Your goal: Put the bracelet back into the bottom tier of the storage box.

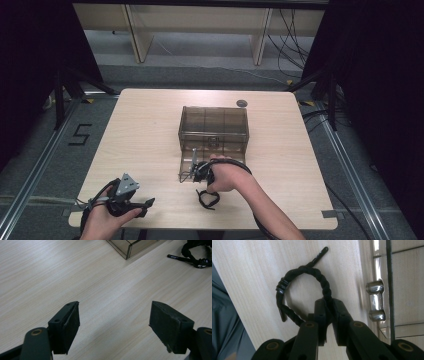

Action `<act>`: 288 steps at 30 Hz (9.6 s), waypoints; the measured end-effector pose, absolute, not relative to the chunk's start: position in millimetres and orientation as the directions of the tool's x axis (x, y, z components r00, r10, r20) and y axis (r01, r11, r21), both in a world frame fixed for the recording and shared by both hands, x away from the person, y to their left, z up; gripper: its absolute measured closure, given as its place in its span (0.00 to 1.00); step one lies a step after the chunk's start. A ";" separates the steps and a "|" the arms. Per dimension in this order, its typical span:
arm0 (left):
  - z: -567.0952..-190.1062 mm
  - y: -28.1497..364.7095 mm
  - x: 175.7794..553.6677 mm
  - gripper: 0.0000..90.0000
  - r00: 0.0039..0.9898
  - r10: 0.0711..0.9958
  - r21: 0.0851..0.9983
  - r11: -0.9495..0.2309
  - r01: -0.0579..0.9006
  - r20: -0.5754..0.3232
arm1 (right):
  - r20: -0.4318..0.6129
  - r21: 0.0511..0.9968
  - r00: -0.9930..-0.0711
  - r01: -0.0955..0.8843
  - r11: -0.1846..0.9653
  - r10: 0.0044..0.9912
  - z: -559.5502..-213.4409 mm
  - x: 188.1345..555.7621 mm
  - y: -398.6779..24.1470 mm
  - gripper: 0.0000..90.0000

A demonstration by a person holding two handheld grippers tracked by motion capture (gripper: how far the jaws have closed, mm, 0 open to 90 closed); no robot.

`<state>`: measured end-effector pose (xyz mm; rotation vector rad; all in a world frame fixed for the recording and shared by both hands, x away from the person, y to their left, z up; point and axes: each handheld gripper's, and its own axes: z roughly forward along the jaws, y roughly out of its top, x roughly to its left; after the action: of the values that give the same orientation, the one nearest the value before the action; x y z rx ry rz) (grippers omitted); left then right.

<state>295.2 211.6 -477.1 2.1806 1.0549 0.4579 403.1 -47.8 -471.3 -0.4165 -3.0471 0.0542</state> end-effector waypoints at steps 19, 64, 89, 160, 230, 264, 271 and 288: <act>-476.9 212.2 295.6 0.27 0.625 0.780 0.684 -0.476 0.554 0.037 | 0.077 -0.060 -0.964 0.248 0.967 0.253 -471.0 405.9 -49.1 0.94; -476.2 208.2 295.0 0.28 0.637 0.770 0.684 -0.490 0.541 0.048 | 0.090 -0.023 -0.947 0.307 0.952 0.308 -439.6 408.3 -85.5 0.95; -475.6 208.8 295.0 0.28 0.634 0.771 0.688 -0.487 0.538 0.050 | 0.067 -0.041 -0.937 0.341 0.939 0.343 -430.0 417.5 -113.6 0.95; -477.3 206.9 296.5 0.28 0.647 0.762 0.698 -0.475 0.537 0.020 | 0.022 0.019 -0.901 0.433 0.901 0.433 -399.4 461.2 -145.5 0.95; -477.7 206.7 296.5 0.28 0.646 0.763 0.697 -0.475 0.537 0.022 | -0.045 -0.021 -0.957 0.288 0.958 0.286 -439.1 491.0 -132.5 0.95; -476.5 207.7 297.2 0.28 0.662 0.749 0.680 -0.506 0.532 0.040 | -0.021 -0.121 -0.929 0.369 0.921 0.370 -454.5 483.3 -117.0 0.95; -477.5 206.7 296.7 0.28 0.653 0.757 0.684 -0.487 0.543 0.020 | -0.025 -0.129 -0.931 0.365 0.922 0.365 -463.3 485.5 -117.9 0.95; -478.3 205.7 296.7 0.28 0.644 0.765 0.691 -0.476 0.544 0.019 | -0.032 -0.067 -0.920 0.392 0.918 0.390 -457.4 485.4 -125.7 0.85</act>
<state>296.7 205.7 -478.3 2.2004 1.0132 0.4315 485.4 -125.7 -457.4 -0.6310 -3.0939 0.1145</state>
